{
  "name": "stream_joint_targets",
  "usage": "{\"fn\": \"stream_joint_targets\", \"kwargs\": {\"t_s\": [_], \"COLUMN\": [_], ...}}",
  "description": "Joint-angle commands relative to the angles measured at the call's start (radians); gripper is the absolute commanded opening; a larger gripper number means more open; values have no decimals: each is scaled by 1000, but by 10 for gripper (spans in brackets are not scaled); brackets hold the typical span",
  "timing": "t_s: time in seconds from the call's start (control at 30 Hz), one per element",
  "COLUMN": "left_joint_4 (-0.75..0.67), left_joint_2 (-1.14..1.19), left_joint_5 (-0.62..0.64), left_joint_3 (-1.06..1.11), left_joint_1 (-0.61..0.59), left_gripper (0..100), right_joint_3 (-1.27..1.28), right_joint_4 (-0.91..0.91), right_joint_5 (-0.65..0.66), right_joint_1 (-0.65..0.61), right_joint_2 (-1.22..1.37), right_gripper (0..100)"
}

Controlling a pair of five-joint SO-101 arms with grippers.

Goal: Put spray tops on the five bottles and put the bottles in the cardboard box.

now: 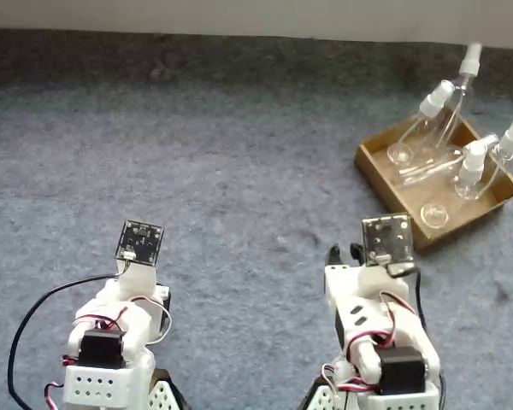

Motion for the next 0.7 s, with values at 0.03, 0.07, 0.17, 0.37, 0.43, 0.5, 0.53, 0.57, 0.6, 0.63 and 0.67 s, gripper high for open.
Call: {"fn": "stream_joint_targets", "kwargs": {"t_s": [0.03,0.07,0.17,0.37,0.43,0.5,0.53,0.57,0.6,0.63,0.67], "left_joint_4": [-6,-6,-6,-6,-6,-6,-6,-6,-6,-6,-6], "left_joint_2": [-7,-7,-7,-7,-7,-7,-7,-7,-7,-7,-7], "left_joint_5": [9,9,9,9,9,11,11,11,11,11,11], "left_joint_3": [18,18,18,18,18,18,18,18,18,18,18], "left_joint_1": [13,13,13,13,13,13,13,13,13,13,13], "left_gripper": [34,34,34,34,34,34,34,34,34,30,14], "right_joint_3": [68,81,105,188,214,242,255,268,282,294,305], "right_joint_4": [-67,-70,-64,-68,-68,-70,-70,-70,-70,-70,-70], "right_joint_5": [3,3,2,2,2,2,2,2,2,2,2], "right_joint_1": [-4,-4,-4,-2,-2,-2,-2,-2,-2,-2,-2], "right_joint_2": [-2,-2,-2,-2,-2,-2,-2,-2,-2,-2,-2], "right_gripper": [14,0,5,4,4,4,4,4,4,4,4]}}
